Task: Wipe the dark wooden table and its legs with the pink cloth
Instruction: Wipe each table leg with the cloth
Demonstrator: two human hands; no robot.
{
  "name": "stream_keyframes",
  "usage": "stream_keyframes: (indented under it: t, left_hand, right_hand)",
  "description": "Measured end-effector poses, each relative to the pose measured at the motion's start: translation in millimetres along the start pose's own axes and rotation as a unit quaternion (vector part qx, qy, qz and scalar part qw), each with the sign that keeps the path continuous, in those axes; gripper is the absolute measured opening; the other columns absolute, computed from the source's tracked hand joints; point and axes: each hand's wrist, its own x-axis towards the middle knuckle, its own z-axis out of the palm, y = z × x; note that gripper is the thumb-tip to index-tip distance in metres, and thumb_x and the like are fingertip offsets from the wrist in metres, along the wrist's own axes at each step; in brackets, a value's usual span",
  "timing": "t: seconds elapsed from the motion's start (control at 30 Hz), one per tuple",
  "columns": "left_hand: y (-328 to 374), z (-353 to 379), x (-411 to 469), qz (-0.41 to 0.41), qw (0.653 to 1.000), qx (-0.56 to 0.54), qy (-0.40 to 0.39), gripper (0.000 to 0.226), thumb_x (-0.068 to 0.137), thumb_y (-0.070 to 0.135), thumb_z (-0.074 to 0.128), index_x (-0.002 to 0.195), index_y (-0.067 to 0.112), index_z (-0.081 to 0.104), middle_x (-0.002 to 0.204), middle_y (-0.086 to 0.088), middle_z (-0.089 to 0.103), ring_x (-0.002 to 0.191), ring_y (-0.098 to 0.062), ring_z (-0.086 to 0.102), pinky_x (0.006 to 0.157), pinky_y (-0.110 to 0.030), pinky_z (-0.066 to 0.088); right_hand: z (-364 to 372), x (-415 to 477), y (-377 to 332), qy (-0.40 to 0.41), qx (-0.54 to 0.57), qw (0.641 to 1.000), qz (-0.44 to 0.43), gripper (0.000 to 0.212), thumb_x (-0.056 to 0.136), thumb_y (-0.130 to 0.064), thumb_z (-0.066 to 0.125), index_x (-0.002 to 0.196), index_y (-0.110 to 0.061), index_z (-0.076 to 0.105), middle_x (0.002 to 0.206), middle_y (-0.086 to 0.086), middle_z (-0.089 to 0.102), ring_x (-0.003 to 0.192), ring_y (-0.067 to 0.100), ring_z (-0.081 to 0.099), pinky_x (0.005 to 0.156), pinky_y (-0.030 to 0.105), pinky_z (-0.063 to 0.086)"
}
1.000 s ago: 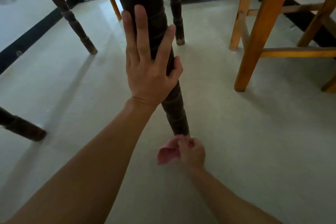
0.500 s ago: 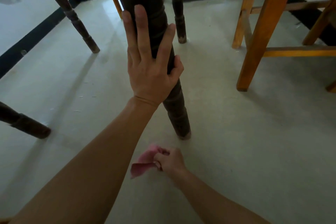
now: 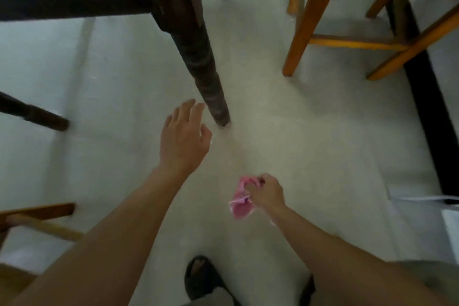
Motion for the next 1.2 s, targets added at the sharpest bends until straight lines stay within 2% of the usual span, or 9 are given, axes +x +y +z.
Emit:
stream_keyframes:
  t: [0.13, 0.3, 0.37, 0.47, 0.63, 0.8, 0.97, 1.07, 1.2]
  left_hand:
    - [14.6, -54.3, -46.5, -0.057, 0.99, 0.012, -0.128, 0.034, 0.091, 0.018, 0.055, 0.124, 0.008, 0.058, 0.114, -0.015, 0.061, 0.096, -0.034, 0.06, 0.081, -0.043, 0.048]
    - [50.2, -155.9, -104.7, -0.1, 0.969, 0.001, -0.228, 0.034, 0.097, 0.025, 0.046, 0.129, 0.015, 0.051, 0.116, -0.007, 0.059, 0.097, -0.026, 0.06, 0.082, -0.037, 0.048]
    - [66.6, -204.9, -128.2, -0.112, 0.968, 0.0, -0.224, 0.033, 0.096, 0.026, 0.046, 0.127, 0.015, 0.052, 0.112, -0.006, 0.06, 0.094, -0.024, 0.06, 0.079, -0.036, 0.05]
    - [89.9, -271.5, -162.6, -0.149, 0.968, -0.008, -0.204, 0.028, 0.095, 0.027, 0.047, 0.119, 0.014, 0.056, 0.107, -0.006, 0.062, 0.09, -0.023, 0.061, 0.075, -0.036, 0.052]
    - [139.0, -356.6, -222.0, -0.229, 0.961, -0.009, -0.156, 0.029, 0.099, 0.029, 0.042, 0.124, 0.018, 0.051, 0.117, 0.001, 0.059, 0.102, -0.016, 0.057, 0.087, -0.028, 0.043]
    - [184.3, -428.6, -322.0, -0.311, 0.943, -0.037, -0.115, 0.025, 0.097, 0.031, 0.046, 0.118, 0.021, 0.053, 0.112, 0.003, 0.058, 0.1, -0.014, 0.059, 0.084, -0.028, 0.051]
    - [205.5, -489.5, -446.6, -0.424, 0.898, -0.022, -0.114, 0.033, 0.099, 0.029, 0.043, 0.13, 0.021, 0.049, 0.128, 0.0, 0.056, 0.109, -0.017, 0.056, 0.092, -0.03, 0.047]
    - [205.7, -517.9, -522.4, -0.503, 0.854, 0.008, -0.132, 0.04, 0.1, 0.031, 0.038, 0.138, 0.021, 0.042, 0.141, -0.001, 0.047, 0.124, -0.021, 0.049, 0.101, -0.034, 0.041]
    - [191.1, -560.2, -611.1, -0.591, 0.8, 0.025, -0.103, 0.038, 0.098, 0.032, 0.039, 0.134, 0.023, 0.043, 0.134, -0.002, 0.051, 0.118, -0.023, 0.054, 0.094, -0.037, 0.045]
  right_hand:
    - [-56.0, -72.2, -15.5, 0.017, -0.08, 0.997, -0.001, 0.024, 0.085, -0.022, 0.068, 0.071, -0.02, 0.048, 0.078, 0.002, 0.057, 0.077, 0.022, 0.055, 0.065, 0.027, 0.04]
    - [-123.0, -173.4, -52.5, 0.03, -0.164, 0.985, -0.034, 0.011, 0.086, -0.019, 0.065, 0.087, -0.014, 0.055, 0.086, 0.002, 0.062, 0.079, 0.022, 0.06, 0.07, 0.034, 0.05]
    - [-146.5, -215.9, -72.0, 0.025, -0.188, 0.98, -0.052, 0.011, 0.085, -0.021, 0.065, 0.087, -0.016, 0.055, 0.087, 0.003, 0.062, 0.078, 0.021, 0.061, 0.071, 0.038, 0.053]
    - [-176.5, -275.7, -104.0, 0.006, -0.234, 0.967, -0.102, 0.015, 0.085, -0.025, 0.066, 0.089, -0.017, 0.054, 0.088, 0.002, 0.06, 0.076, 0.02, 0.058, 0.064, 0.03, 0.043]
    - [-209.4, -360.9, -134.4, -0.071, -0.333, 0.915, -0.218, 0.015, 0.083, -0.027, 0.064, 0.089, -0.021, 0.051, 0.092, 0.003, 0.056, 0.077, 0.021, 0.056, 0.062, 0.029, 0.037]
    - [-224.6, -456.9, -143.9, -0.166, -0.429, 0.827, -0.322, 0.02, 0.086, -0.025, 0.06, 0.073, -0.021, 0.044, 0.075, -0.002, 0.051, 0.062, 0.011, 0.048, 0.057, 0.027, 0.037]
    - [-204.8, -552.0, -146.1, -0.254, -0.513, 0.677, -0.463, 0.026, 0.089, -0.032, 0.059, 0.076, -0.031, 0.037, 0.077, -0.012, 0.044, 0.068, 0.002, 0.046, 0.057, 0.015, 0.03]
    - [-168.8, -613.4, -143.2, -0.284, -0.525, 0.595, -0.538, 0.019, 0.09, -0.037, 0.059, 0.084, -0.03, 0.042, 0.083, -0.014, 0.044, 0.079, 0.01, 0.05, 0.062, 0.017, 0.032]
    - [-106.6, -703.4, -137.0, -0.318, -0.515, 0.494, -0.624, 0.018, 0.089, -0.038, 0.06, 0.099, -0.026, 0.05, 0.103, -0.008, 0.051, 0.091, 0.012, 0.056, 0.08, 0.026, 0.049]
